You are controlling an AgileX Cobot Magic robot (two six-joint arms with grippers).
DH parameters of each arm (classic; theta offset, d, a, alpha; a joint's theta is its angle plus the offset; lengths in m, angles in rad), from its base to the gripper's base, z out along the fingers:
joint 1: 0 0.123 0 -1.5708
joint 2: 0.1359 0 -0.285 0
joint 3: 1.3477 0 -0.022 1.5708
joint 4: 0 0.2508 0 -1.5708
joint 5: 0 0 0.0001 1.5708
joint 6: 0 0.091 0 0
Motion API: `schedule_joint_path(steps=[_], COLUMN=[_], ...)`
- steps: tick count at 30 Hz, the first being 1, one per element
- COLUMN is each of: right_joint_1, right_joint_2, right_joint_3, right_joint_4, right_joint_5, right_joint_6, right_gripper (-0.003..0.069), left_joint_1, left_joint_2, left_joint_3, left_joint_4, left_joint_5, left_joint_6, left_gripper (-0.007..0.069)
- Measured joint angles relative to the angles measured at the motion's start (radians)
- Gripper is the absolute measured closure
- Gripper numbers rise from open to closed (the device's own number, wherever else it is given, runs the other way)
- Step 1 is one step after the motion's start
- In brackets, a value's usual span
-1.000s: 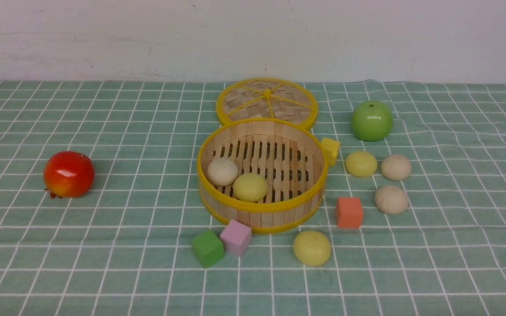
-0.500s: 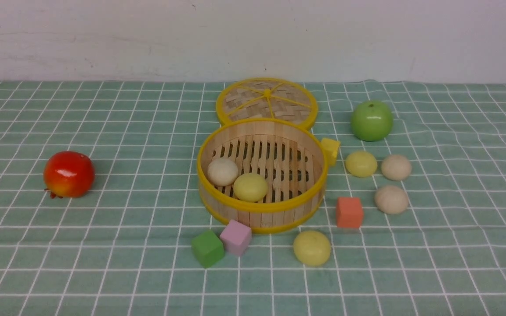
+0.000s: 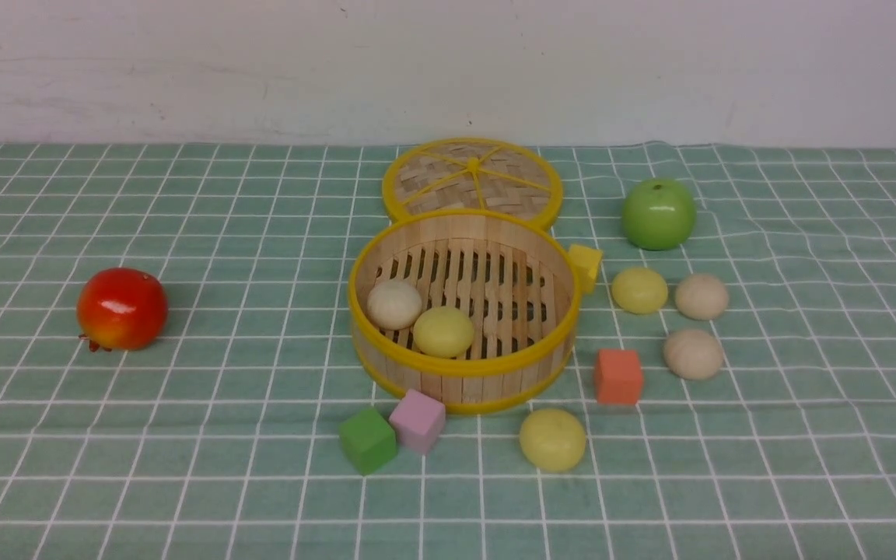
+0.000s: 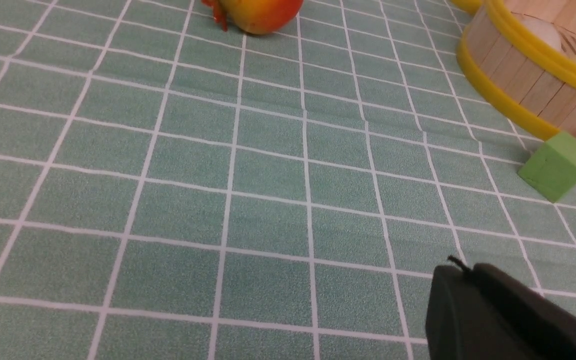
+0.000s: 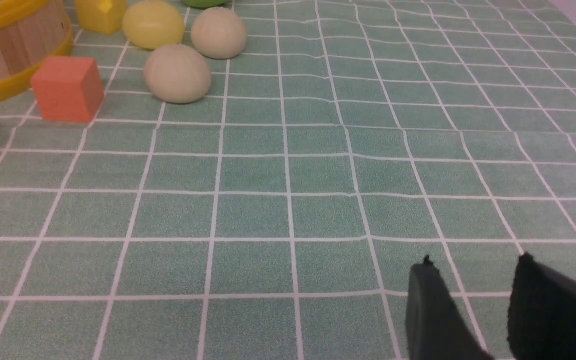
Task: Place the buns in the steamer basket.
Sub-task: Use the right arm to grab a steamed stuffed bun
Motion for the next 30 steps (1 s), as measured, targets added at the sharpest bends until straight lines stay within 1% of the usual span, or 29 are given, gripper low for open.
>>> schedule_joint_path(steps=[6, 9, 10, 13, 19, 20, 21, 25, 27, 30], right_joint_1=[0.003, 0.004, 0.005, 0.008, 0.008, 0.008, 0.008, 0.008, 0.008, 0.008], right_joint_2=[0.0, 0.0, 0.0, 0.0, 0.0, 0.0, 0.0, 0.0, 0.0, 0.0], right_joint_3=[0.009, 0.011, 0.011, 0.011, 0.011, 0.011, 0.011, 0.01, 0.0, -0.081], right_joint_4=[0.032, 0.114, 0.163, 0.257, 0.468, 0.468, 0.495, 0.518, 0.521, 0.522], right_joint_5=[-0.05, -0.145, -0.192, -0.279, -0.522, -0.522, -0.572, -0.657, -0.653, -0.589], right_joint_6=[0.0, 0.001, 0.006, 0.019, 0.071, 0.071, 0.078, 0.104, 0.108, 0.108], right_gripper=[0.0419, 0.0419, 0.0419, 0.0419, 0.0419, 0.0419, 0.0419, 0.0419, 0.0419, 0.0419], left_joint_1=[0.0, 0.0, 0.0, 0.0, 0.0, 0.0, 0.0, 0.0, 0.0, 0.0], left_joint_2=[0.0, 0.0, 0.0, 0.0, 0.0, 0.0, 0.0, 0.0, 0.0, 0.0], left_joint_3=[0.0, 0.0, 0.0, 0.0, 0.0, 0.0, 0.0, 0.0, 0.0, 0.0], left_joint_4=[0.0, 0.0, 0.0, 0.0, 0.001, 0.001, 0.001, 0.001, 0.001, 0.001], left_joint_5=[0.0, 0.0, 0.0, 0.0, 0.0, 0.0, 0.0, 0.0, 0.0, 0.0], left_joint_6=[0.0, 0.0, 0.0, 0.0, 0.0, 0.0, 0.0, 0.0, 0.0, 0.0], left_gripper=[0.0606, 0.0603, 0.0603, 0.06, 0.0593, 0.0592, 0.059, 0.0586, 0.0585, 0.0586])
